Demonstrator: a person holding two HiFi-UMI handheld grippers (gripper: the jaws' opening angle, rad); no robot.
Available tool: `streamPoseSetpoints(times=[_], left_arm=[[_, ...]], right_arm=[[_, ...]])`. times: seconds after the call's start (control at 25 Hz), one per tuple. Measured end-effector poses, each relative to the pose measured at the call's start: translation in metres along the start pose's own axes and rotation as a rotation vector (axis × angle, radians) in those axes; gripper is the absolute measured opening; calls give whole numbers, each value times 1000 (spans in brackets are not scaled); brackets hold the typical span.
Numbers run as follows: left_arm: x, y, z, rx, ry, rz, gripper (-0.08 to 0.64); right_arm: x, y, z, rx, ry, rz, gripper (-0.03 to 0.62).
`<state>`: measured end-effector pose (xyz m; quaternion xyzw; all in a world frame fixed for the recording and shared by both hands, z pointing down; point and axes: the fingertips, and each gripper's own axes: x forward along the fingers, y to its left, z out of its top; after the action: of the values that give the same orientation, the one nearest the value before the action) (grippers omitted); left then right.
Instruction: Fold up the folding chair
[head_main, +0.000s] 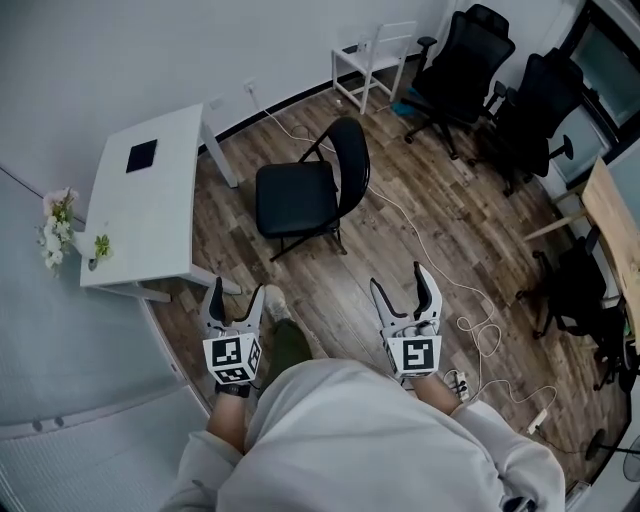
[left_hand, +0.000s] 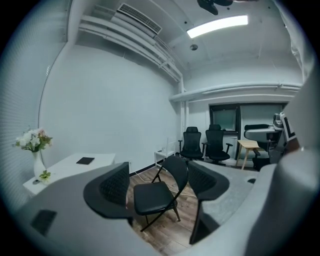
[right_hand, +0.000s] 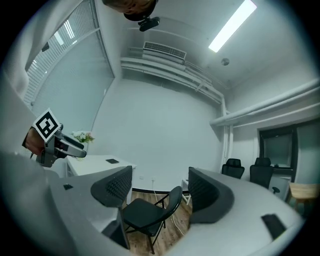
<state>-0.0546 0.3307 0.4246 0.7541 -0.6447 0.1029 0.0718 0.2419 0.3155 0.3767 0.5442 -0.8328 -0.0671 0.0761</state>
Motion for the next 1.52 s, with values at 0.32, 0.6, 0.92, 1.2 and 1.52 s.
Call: streamPoseSetpoints(times=[0.32, 0.6, 0.92, 1.2, 1.52], left_arm=[[122, 67, 4, -12, 53, -74, 371], [217, 134, 8, -42, 114, -140, 371], [312, 166, -38, -70, 243, -191, 371], [376, 166, -90, -90, 393, -127, 371], [477, 182, -236, -272, 670, -95, 372]], right_arm=[[131, -20, 8, -27, 9, -63, 357], [252, -39, 20, -66, 78, -128, 339], [374, -73, -7, -96, 162, -159, 339], [459, -131, -80, -48, 277, -85, 339], [564, -174, -220, 70, 550, 28, 339]])
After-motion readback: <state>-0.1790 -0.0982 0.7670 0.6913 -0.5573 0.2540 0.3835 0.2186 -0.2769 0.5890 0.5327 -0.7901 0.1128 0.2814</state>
